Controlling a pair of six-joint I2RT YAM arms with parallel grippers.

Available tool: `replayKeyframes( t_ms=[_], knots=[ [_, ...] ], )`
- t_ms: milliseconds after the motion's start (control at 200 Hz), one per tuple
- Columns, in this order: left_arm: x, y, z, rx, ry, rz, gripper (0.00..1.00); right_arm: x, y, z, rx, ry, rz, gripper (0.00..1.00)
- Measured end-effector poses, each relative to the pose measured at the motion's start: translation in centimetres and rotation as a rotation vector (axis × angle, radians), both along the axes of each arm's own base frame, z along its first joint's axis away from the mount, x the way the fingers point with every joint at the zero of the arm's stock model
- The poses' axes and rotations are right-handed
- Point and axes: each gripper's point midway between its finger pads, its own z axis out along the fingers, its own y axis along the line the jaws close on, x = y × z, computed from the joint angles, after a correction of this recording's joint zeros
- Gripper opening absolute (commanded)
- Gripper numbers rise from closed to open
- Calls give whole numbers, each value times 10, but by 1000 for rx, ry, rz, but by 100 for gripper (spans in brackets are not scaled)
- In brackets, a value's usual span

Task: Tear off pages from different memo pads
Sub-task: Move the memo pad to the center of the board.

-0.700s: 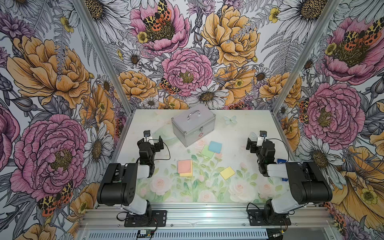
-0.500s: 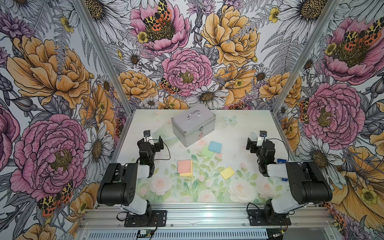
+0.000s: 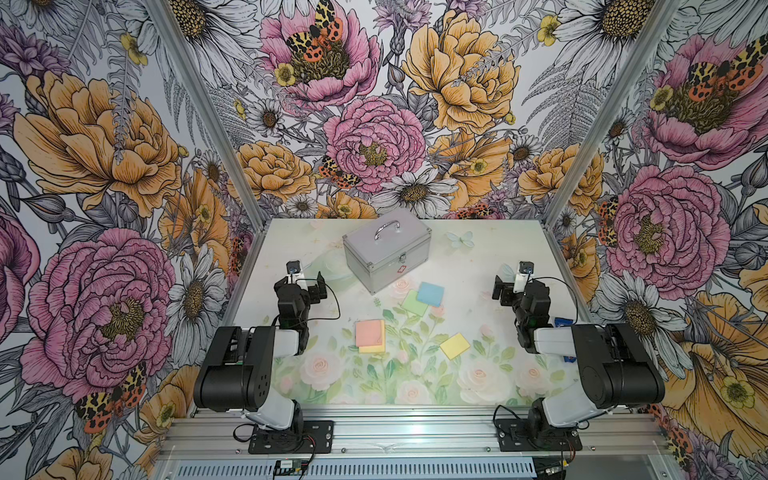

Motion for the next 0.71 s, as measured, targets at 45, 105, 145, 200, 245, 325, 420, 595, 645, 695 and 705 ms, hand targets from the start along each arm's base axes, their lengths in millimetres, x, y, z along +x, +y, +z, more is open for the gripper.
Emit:
replayKeyframes(
  t_ms=[45,105,145,200,245,325,420,595,645,695,705],
  knots=[
    [0,0,0,-7,1,-11,99,0,-1,0,1,0,0,99],
    [0,3,-1,-13,3,-9,99,0,-2,0,3,0,0,99],
    [0,5,-2,-17,6,-5,99,0,-3,0,5,0,-2,99],
    [0,5,-2,-21,7,-7,99,0,-4,0,12,0,-3,99],
    [0,4,-2,-23,7,-11,99,0,-5,0,15,-1,-4,99],
    [0,4,-2,-24,7,-12,99,0,-6,0,17,-1,-1,99],
    [-4,3,1,-25,18,-4,99,0,-5,-1,17,2,1,99],
    [-21,-5,58,-36,-66,59,99,1,-2,14,20,70,-37,99],
    [-28,0,79,-101,-104,114,99,8,-4,33,33,59,-69,99],
    [-37,9,98,-178,-135,179,99,13,-6,50,49,44,-97,99],
    [-38,11,101,-194,-142,191,99,14,-6,54,53,42,-104,99]
  ],
)
